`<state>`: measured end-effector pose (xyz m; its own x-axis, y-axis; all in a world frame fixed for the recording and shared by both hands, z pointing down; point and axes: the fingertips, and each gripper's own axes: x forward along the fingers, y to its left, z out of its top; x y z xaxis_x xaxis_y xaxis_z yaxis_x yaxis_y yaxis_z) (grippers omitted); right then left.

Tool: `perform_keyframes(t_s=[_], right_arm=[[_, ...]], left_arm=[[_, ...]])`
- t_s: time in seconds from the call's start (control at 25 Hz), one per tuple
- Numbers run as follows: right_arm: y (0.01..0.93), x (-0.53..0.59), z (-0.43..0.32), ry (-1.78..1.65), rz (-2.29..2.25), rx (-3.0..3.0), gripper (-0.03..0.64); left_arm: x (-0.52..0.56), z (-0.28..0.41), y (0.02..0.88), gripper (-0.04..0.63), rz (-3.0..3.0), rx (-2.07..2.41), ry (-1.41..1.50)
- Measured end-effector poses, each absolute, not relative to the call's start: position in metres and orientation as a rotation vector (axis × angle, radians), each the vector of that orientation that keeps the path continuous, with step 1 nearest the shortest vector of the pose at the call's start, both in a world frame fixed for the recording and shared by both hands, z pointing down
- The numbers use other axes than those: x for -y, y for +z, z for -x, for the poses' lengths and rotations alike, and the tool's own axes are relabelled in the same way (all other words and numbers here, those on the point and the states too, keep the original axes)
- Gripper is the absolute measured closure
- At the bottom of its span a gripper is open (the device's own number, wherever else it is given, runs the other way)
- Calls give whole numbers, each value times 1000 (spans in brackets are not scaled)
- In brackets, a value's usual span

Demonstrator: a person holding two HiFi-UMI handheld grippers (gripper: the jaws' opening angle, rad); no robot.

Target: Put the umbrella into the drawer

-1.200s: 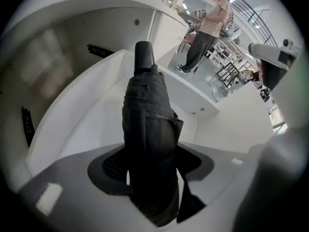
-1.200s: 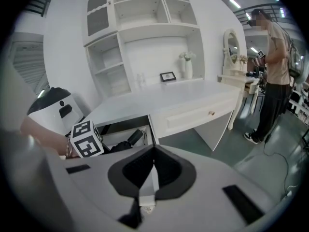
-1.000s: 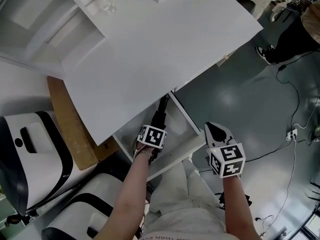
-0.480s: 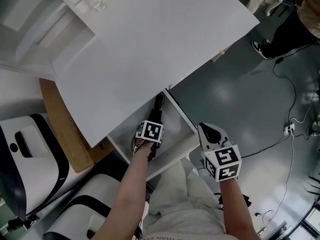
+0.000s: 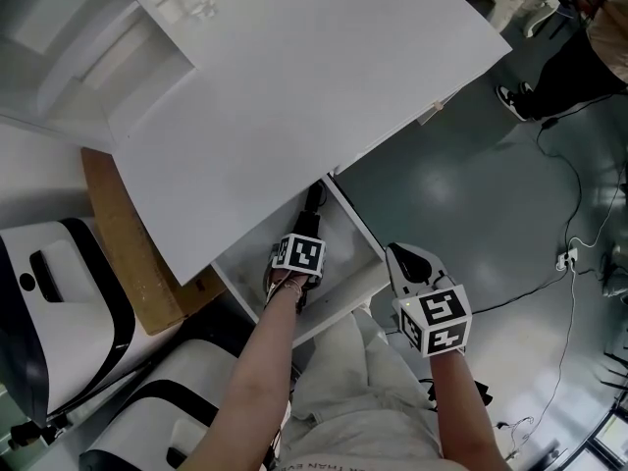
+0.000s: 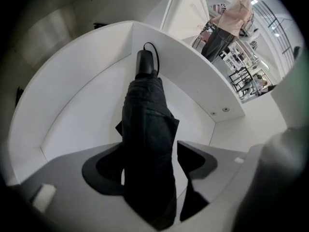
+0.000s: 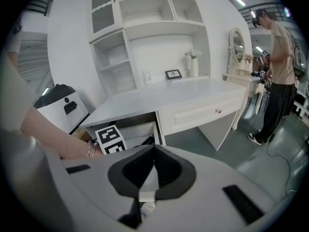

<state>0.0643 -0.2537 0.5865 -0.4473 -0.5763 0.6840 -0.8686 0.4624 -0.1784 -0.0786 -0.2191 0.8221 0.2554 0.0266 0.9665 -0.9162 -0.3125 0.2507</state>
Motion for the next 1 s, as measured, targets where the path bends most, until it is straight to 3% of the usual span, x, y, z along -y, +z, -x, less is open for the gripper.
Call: perform_keyframes(t_s=[0.12, 0.28, 1.0], right_arm=[[585, 253, -64, 705, -1194, 2174, 609], [580, 253, -64, 702, -1194, 2183, 609], [531, 260, -62, 621, -1226, 2256, 609]], left_arm=[[218, 73, 820, 156, -1539, 852, 1187], [218, 77, 814, 100, -1551, 868, 1202], [224, 93, 759, 95, -1599, 958, 1179]])
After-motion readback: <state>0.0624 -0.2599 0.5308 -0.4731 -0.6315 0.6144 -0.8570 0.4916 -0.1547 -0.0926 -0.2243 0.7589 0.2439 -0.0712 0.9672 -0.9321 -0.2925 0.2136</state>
